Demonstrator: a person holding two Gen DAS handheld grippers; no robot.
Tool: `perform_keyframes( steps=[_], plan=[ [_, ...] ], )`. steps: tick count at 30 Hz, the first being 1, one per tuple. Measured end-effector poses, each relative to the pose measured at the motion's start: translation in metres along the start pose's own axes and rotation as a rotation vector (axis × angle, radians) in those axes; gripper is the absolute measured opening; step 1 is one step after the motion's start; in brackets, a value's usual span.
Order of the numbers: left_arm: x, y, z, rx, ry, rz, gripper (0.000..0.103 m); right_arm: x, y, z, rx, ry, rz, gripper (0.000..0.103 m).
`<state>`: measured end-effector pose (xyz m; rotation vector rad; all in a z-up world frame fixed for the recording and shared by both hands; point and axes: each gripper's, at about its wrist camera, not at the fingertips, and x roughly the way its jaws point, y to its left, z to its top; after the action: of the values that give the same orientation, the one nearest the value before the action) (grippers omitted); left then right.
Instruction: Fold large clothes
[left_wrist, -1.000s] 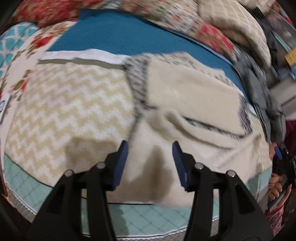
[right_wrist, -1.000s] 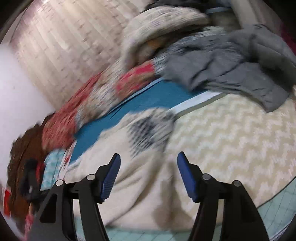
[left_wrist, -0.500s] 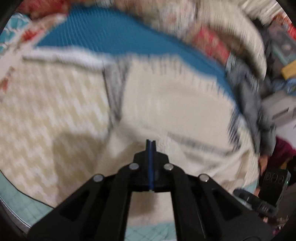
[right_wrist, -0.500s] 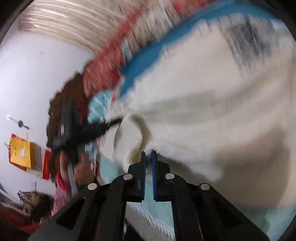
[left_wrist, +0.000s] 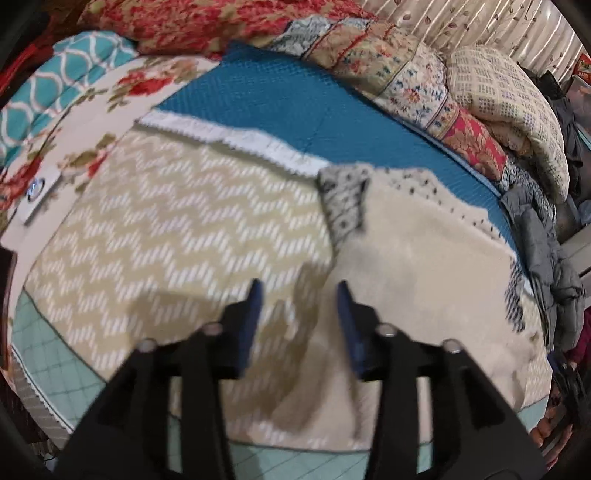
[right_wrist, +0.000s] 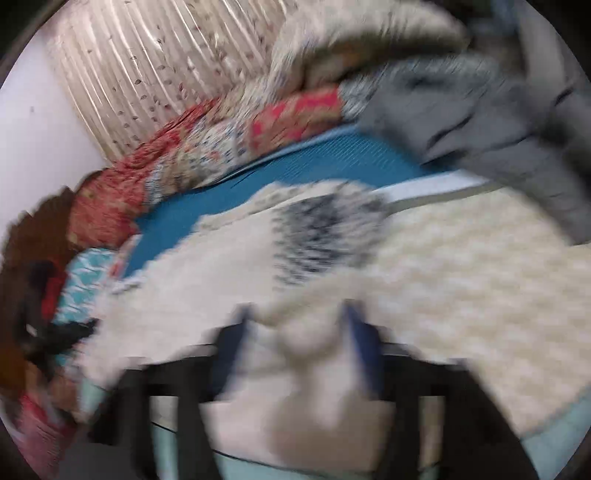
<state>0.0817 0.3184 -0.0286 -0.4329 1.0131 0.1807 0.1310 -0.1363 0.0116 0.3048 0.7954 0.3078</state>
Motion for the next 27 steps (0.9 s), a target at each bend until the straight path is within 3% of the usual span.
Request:
perform_keyframes(
  steps=[1,3,6,7,8,9,10,14,16,20,23,24,26,27],
  plan=[
    [0.003,0.003,-0.007,-0.005,0.017,-0.017,0.066,-0.004,-0.011,-0.009,0.002,-0.016,-0.014,0.089],
    [0.008,0.006,-0.019,-0.007,0.045,-0.028,0.079,0.002,-0.021,-0.03,0.026,0.014,-0.022,0.089],
    [0.028,0.013,-0.038,-0.044,0.113,-0.017,0.079,0.019,-0.029,-0.054,0.084,0.129,-0.019,0.089],
    [0.032,0.015,-0.043,-0.074,0.127,-0.032,0.072,0.024,-0.034,-0.061,0.118,0.161,0.012,0.084],
    [0.037,0.018,-0.049,-0.107,0.148,-0.058,0.058,0.023,-0.037,-0.066,0.134,0.182,0.055,0.051],
    [0.039,0.018,-0.052,-0.111,0.172,-0.073,0.022,0.028,-0.035,-0.07,0.139,0.232,0.116,0.008],
    [0.04,0.017,-0.055,-0.112,0.194,-0.089,0.007,0.026,-0.034,-0.074,0.149,0.268,0.128,0.007],
    [0.007,0.028,-0.061,-0.154,0.188,-0.073,0.007,-0.017,-0.039,-0.066,0.195,0.168,0.139,0.007],
    [-0.006,0.032,-0.065,-0.174,0.215,-0.09,0.007,-0.038,-0.042,-0.074,0.21,0.177,0.143,0.007],
    [-0.002,0.024,-0.067,-0.081,0.229,0.016,0.008,-0.041,-0.04,-0.097,0.172,0.234,0.077,0.007],
    [0.03,0.024,-0.071,-0.052,0.277,0.067,0.015,-0.012,-0.051,-0.115,0.175,0.315,0.015,0.007],
    [0.029,0.025,-0.071,-0.062,0.266,0.056,0.015,-0.009,-0.055,-0.118,0.189,0.302,0.033,0.007],
    [0.008,0.029,-0.065,-0.086,0.218,0.011,0.026,-0.023,-0.057,-0.115,0.222,0.251,0.062,0.011],
    [-0.01,0.033,-0.06,-0.093,0.158,-0.005,0.034,-0.035,-0.054,-0.111,0.196,0.207,0.069,0.014]
  ],
)
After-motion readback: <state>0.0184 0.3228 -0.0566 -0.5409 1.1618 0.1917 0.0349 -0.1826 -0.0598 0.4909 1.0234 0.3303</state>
